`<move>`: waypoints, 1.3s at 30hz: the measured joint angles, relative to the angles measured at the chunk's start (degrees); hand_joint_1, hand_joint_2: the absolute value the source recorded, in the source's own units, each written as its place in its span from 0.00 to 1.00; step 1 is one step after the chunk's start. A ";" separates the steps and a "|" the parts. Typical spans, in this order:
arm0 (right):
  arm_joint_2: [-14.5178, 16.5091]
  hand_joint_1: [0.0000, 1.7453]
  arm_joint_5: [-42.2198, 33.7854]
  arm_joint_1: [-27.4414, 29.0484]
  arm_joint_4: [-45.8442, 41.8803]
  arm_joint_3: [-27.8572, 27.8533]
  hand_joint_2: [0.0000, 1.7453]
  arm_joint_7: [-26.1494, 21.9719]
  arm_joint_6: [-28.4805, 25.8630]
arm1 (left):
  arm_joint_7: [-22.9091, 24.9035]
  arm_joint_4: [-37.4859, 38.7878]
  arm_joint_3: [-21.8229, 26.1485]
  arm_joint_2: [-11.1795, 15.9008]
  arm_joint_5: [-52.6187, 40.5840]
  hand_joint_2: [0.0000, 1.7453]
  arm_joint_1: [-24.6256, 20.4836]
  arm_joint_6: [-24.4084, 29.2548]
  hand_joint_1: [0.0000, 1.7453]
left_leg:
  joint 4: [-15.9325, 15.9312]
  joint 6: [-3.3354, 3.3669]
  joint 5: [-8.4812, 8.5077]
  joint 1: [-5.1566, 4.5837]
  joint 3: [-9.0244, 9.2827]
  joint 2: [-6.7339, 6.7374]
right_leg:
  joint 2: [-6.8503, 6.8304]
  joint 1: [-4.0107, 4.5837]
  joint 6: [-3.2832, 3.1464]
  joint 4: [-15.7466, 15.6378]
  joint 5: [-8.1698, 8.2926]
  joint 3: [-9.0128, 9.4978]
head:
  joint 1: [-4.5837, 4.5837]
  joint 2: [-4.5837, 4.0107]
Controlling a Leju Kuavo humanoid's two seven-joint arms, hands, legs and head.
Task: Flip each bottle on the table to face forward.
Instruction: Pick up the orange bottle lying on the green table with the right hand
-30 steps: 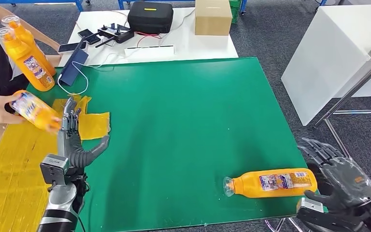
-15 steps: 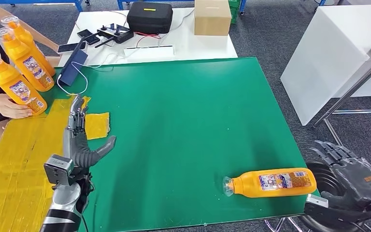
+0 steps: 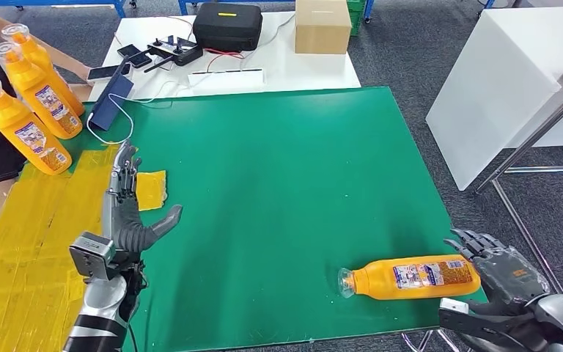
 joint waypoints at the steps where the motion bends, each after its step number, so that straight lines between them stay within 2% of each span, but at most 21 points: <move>1: 0.08 0.00 0.01 -0.71 1.11 1.27 1.00 0.08 -0.24 | 0.03 0.05 -0.10 -0.01 0.17 1.00 -0.14 -0.08 0.00 | 0.00 0.00 0.00 0.00 0.00 0.00 | 0.00 0.00 0.00 0.00 0.00 0.00 | 0.00 0.01; 6: 0.33 0.00 0.01 -2.70 5.22 5.97 1.00 0.69 -0.91 | 0.05 0.39 -0.38 -0.01 0.61 1.00 -0.55 -0.23 0.00 | 0.00 0.00 0.00 0.00 -0.01 -0.01 | -0.01 0.00 0.00 0.00 0.00 0.00 | -0.01 -0.01; 16: 0.07 0.00 -0.28 -3.80 7.78 9.32 1.00 1.87 -0.84 | 0.05 0.78 -0.49 -0.01 1.00 1.00 -0.60 -0.24 0.00 | 0.00 0.00 0.00 0.00 -0.03 0.00 | -0.01 -0.01 0.00 0.00 0.00 -0.01 | 0.00 -0.01; 17: -0.09 0.08 -0.42 -3.81 7.86 9.56 1.00 2.23 -0.72 | 0.05 0.82 -0.49 -0.01 1.05 1.00 -0.61 -0.25 0.00 | 0.00 0.00 0.00 -0.01 -0.03 0.00 | -0.01 -0.01 0.00 0.00 0.00 -0.01 | 0.00 -0.01; 20: -0.36 0.73 -0.68 -3.97 8.38 10.20 1.00 2.77 -0.44 | 0.07 1.02 -0.49 -0.01 1.25 1.00 -0.63 -0.29 0.00 | 0.00 0.00 0.00 -0.01 -0.01 0.00 | -0.01 -0.01 0.00 0.00 0.00 0.00 | 0.00 -0.01; 21: -0.34 0.91 -0.64 -4.10 8.70 10.43 1.00 2.81 -0.49 | 0.08 1.10 -0.50 -0.01 1.35 1.00 -0.64 -0.31 0.00 | 0.00 0.00 0.00 -0.01 -0.01 0.00 | -0.01 -0.01 0.00 0.00 0.00 0.00 | 0.00 -0.01; 24: -0.23 1.00 -0.18 -4.67 9.73 11.14 1.00 2.79 -1.21 | 0.08 1.35 -0.64 -0.01 1.53 1.00 -0.71 -0.43 0.00 | 0.00 0.00 0.00 -0.01 -0.01 0.00 | -0.01 -0.01 0.00 0.00 0.00 0.00 | -0.01 -0.01; 39: 0.33 1.00 2.32 -7.41 12.00 13.32 1.00 3.36 -3.79 | 0.17 2.18 -0.99 -0.05 1.92 1.00 -0.80 -0.47 0.00 | 0.00 0.00 0.00 0.00 0.03 0.02 | 0.03 0.00 0.00 0.00 0.00 0.04 | 0.00 0.00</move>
